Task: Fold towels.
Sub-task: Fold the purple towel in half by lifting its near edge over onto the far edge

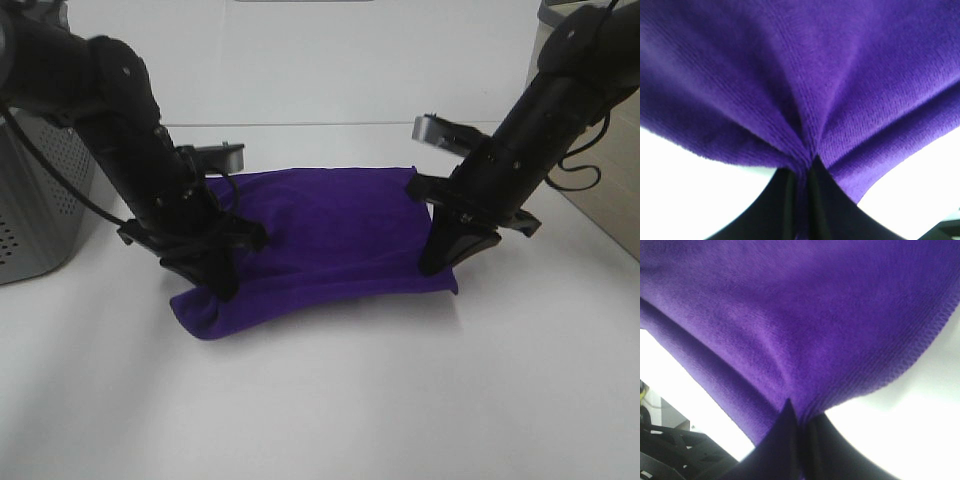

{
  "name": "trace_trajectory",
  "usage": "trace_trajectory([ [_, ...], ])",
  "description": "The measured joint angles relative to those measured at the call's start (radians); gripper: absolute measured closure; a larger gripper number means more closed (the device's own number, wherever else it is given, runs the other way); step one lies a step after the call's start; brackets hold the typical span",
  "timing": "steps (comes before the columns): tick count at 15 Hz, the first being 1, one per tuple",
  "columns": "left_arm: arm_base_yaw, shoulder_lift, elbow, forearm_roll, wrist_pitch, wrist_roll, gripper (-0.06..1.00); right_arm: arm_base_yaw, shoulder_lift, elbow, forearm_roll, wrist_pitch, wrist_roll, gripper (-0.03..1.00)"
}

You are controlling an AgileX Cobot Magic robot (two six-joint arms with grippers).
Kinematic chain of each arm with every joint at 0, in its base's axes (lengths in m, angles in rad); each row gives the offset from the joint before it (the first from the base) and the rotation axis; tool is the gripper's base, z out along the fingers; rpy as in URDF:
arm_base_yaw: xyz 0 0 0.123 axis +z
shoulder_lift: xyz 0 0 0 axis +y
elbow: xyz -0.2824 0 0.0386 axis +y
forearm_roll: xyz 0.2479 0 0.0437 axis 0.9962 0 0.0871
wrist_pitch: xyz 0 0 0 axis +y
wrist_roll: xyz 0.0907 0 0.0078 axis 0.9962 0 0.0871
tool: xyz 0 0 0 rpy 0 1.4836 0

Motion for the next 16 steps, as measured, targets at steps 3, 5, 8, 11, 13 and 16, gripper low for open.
trace_trajectory([
  [3,0.042,-0.023,-0.066,0.004,-0.018,-0.002,0.92,0.000,-0.011,-0.112,0.008,-0.010,0.005,0.94],
  [5,0.057,-0.001,-0.130,0.022,-0.071,-0.002,0.92,0.000,0.056,-0.265,-0.004,-0.017,0.005,0.94],
  [8,0.069,0.083,-0.258,0.048,-0.156,-0.002,0.89,-0.001,0.232,-0.565,-0.028,-0.021,0.008,0.94],
  [11,0.069,0.210,-0.426,0.055,-0.170,-0.002,0.86,-0.001,0.385,-0.820,-0.092,-0.016,0.062,0.94],
  [13,0.069,0.295,-0.547,0.061,-0.166,-0.002,0.86,-0.001,0.448,-0.885,-0.135,-0.011,0.095,0.94],
  [16,0.069,0.357,-0.642,0.081,-0.163,-0.002,0.75,-0.001,0.482,-0.892,-0.151,-0.009,0.120,0.93],
])
